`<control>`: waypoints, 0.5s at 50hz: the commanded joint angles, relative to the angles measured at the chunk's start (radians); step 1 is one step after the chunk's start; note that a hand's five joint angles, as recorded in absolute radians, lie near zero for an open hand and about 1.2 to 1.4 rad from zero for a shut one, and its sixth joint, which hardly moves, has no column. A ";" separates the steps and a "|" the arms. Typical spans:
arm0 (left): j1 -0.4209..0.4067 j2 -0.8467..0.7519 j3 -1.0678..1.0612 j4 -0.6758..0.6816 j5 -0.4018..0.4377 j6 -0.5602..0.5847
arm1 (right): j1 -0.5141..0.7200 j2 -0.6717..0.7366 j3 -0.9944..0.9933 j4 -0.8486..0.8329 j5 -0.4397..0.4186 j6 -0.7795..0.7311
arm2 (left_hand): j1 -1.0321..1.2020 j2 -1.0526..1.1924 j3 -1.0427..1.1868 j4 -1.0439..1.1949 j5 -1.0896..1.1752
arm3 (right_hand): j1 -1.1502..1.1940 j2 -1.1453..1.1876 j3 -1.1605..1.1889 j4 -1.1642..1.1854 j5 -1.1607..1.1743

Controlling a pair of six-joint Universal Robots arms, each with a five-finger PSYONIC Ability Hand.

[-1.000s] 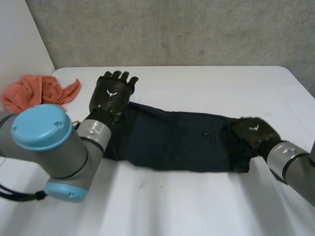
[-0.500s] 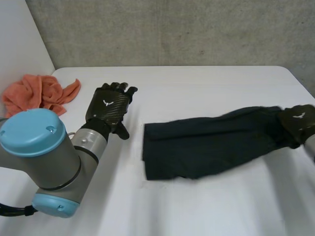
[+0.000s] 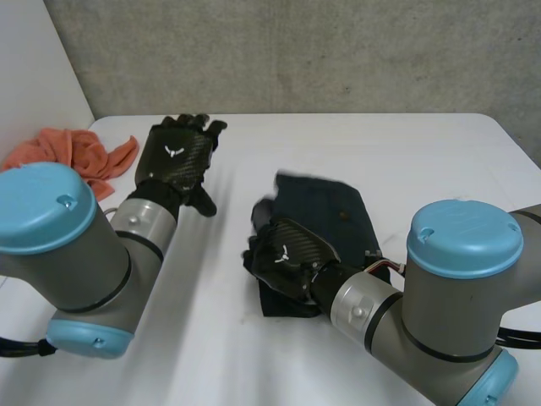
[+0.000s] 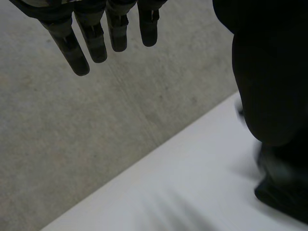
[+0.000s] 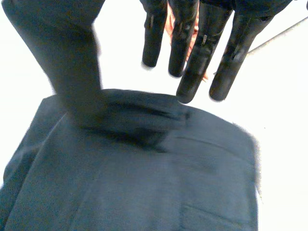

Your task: Fold the laundry.

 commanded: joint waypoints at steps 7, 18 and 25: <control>-0.083 -0.074 0.211 -0.023 0.014 -0.099 | -0.289 -0.228 -0.013 0.026 0.005 0.613 | 0.004 -0.008 -0.014 -0.008 -0.030 | -0.475 -0.639 -0.643 -0.639 -0.644; -0.158 -0.309 0.318 -0.242 0.086 -0.185 | -0.335 0.011 -0.103 0.178 0.025 0.643 | 0.022 0.010 0.004 0.010 -0.013 | -0.475 -0.639 -0.643 -0.639 -0.644; -0.156 -0.415 0.343 -0.373 0.020 -0.170 | -0.335 0.206 -0.168 0.220 0.083 0.557 | 0.025 0.013 0.006 0.013 -0.010 | -0.475 -0.639 -0.643 -0.639 -0.644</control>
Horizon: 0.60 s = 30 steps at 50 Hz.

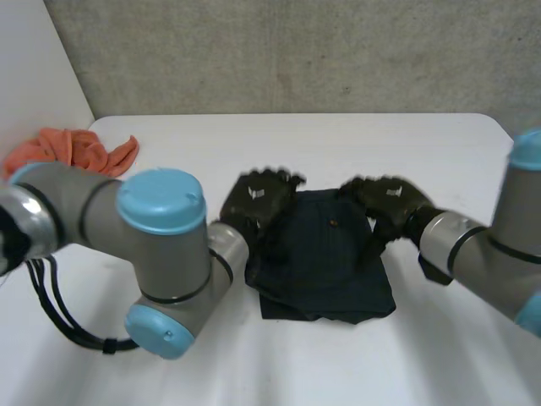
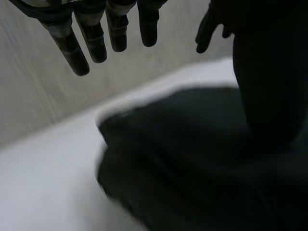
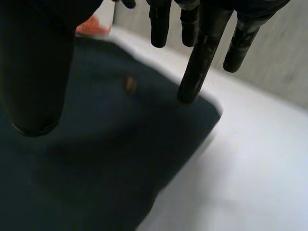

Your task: Fold the laundry.

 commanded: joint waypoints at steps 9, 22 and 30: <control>-0.016 -0.070 0.025 -0.123 -0.075 0.116 | 0.000 0.154 -0.042 0.016 0.157 -0.167 | 0.013 0.001 -0.005 0.001 -0.021 | -0.028 -0.046 -0.589 -0.061 -0.068; -0.008 0.253 0.045 -0.076 0.049 0.027 | -0.132 -0.138 0.156 -0.117 0.160 0.040 | 0.010 -0.002 -0.008 -0.002 -0.024 | -0.028 -0.046 -0.589 -0.061 -0.068; 0.064 0.340 0.053 -0.170 0.226 -0.042 | -0.177 -0.133 0.265 -0.009 0.094 0.041 | 0.022 0.010 0.004 0.010 -0.013 | -0.028 -0.046 -0.589 -0.061 -0.068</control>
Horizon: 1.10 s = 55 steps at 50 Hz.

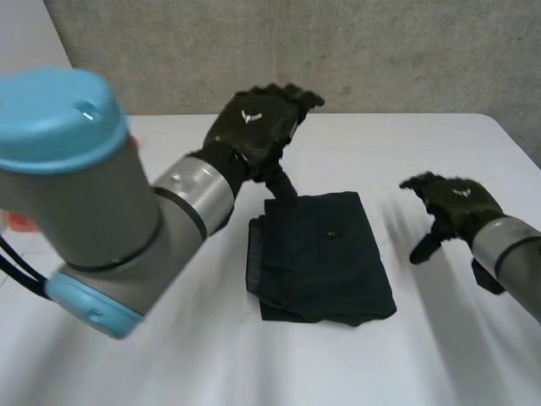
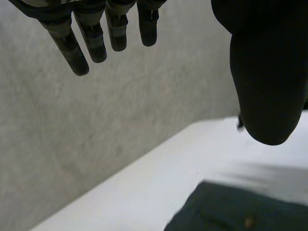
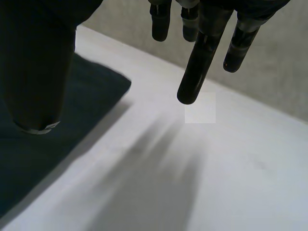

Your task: Fold the laundry.

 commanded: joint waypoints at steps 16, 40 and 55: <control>0.053 0.060 -0.024 -0.091 0.128 -0.061 | 0.040 0.139 0.111 -0.054 -0.167 0.181 | 0.016 0.007 -0.002 0.004 -0.018 | 0.135 0.099 -0.490 0.037 0.030; 0.059 0.058 -0.053 -0.088 0.128 -0.062 | 0.111 0.222 -0.025 -0.163 -0.043 0.173 | 0.004 -0.004 -0.014 -0.008 -0.030 | 1.258 1.222 0.633 1.161 1.154; 0.062 0.054 -0.053 -0.083 0.126 -0.062 | 0.034 0.576 -0.701 -0.001 -0.047 0.104 | 0.001 -0.007 -0.017 -0.011 -0.033 | 1.258 1.222 0.633 1.161 1.154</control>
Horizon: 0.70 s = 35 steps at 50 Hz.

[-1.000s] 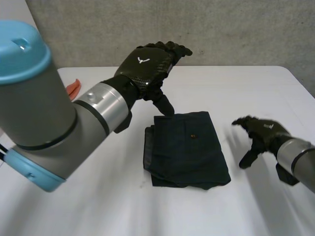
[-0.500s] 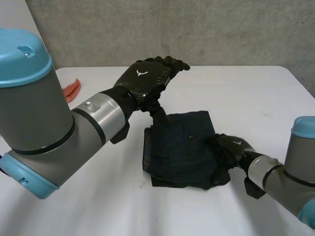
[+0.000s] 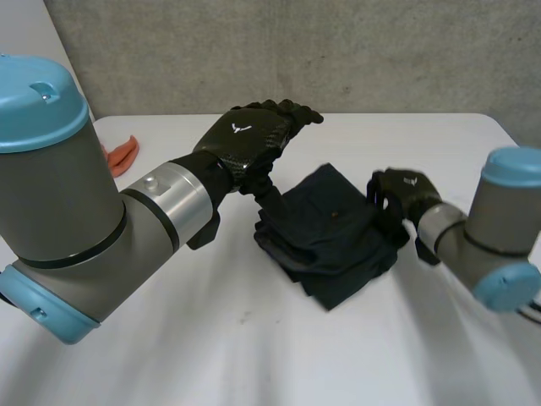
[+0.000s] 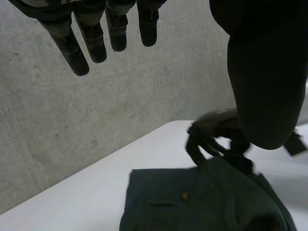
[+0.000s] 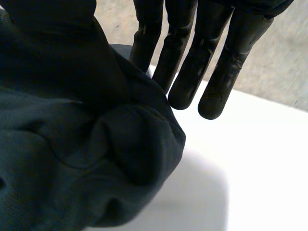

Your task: Fold the laundry.

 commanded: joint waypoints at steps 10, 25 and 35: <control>0.005 -0.015 0.002 0.005 -0.004 0.001 | -0.259 0.646 -1.234 0.500 0.078 -0.058 | 0.001 -0.007 -0.017 -0.011 -0.033 | 0.457 0.240 0.215 0.209 0.270; 0.010 -0.059 0.000 0.005 -0.008 -0.005 | -0.425 0.713 -1.300 0.430 0.245 -0.350 | 0.001 -0.007 -0.017 -0.011 -0.033 | 0.457 0.240 0.215 0.209 0.270; 0.011 -0.073 0.005 0.005 -0.009 -0.005 | -0.457 0.719 -1.284 0.424 0.252 -0.371 | 0.001 -0.007 -0.017 -0.011 -0.033 | 0.457 0.240 0.215 0.209 0.270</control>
